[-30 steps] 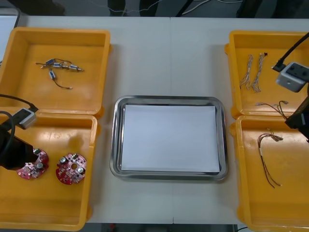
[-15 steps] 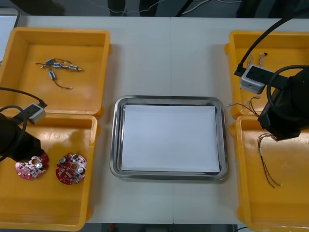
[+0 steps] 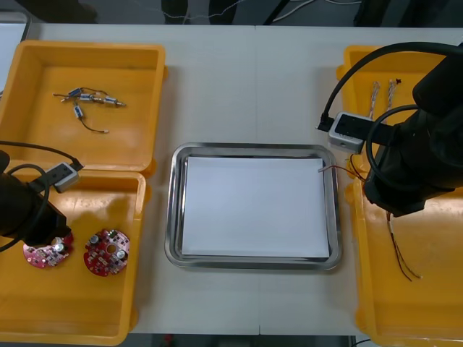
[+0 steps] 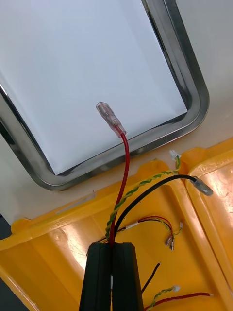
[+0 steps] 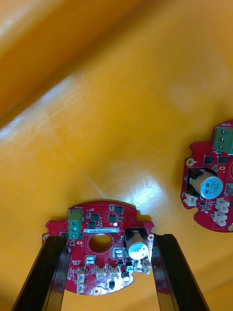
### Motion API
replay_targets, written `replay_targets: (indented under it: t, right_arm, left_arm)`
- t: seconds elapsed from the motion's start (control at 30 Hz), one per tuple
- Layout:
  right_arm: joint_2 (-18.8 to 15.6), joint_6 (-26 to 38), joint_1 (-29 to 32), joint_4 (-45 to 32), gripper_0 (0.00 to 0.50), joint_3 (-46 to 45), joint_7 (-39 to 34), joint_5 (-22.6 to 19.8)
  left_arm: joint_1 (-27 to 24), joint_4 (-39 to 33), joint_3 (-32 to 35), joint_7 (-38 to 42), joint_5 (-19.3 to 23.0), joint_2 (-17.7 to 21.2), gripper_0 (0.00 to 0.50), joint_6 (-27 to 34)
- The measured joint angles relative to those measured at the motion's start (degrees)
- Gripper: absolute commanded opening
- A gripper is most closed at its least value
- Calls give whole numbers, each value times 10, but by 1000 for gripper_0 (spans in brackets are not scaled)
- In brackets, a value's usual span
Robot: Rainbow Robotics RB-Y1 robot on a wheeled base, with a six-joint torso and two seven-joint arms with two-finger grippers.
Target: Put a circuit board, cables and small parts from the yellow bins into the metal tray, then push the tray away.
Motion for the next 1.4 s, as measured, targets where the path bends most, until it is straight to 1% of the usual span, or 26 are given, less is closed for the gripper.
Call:
replay_targets:
  t: [0.13, 0.37, 0.6, 0.7, 0.93, 1.4]
  right_arm:
    - [5, 0, 0, 0, 0, 0, -4, 0]
    - [6, 2, 0, 0, 0, 0, -4, 0]
    - [6, 5, 0, 0, 0, 0, -4, 0]
    - [6, 6, 0, 0, 0, 0, -4, 0]
    - [6, 7, 0, 0, 0, 0, -4, 0]
    - [6, 7, 0, 0, 0, 0, -14, 0]
  left_arm:
    - [0, 5, -6, -2, -14, 0, 500, -9]
    - [0, 41, -10, -8, -16, 0, 500, -35]
    - [0, 64, -10, -76, -13, 0, 500, -50]
    - [0, 64, -10, -88, -13, 0, 500, -53]
    - [0, 67, -23, -89, -13, 1, 500, -72]
    - [0, 77, -33, -89, -14, 1, 500, -75]
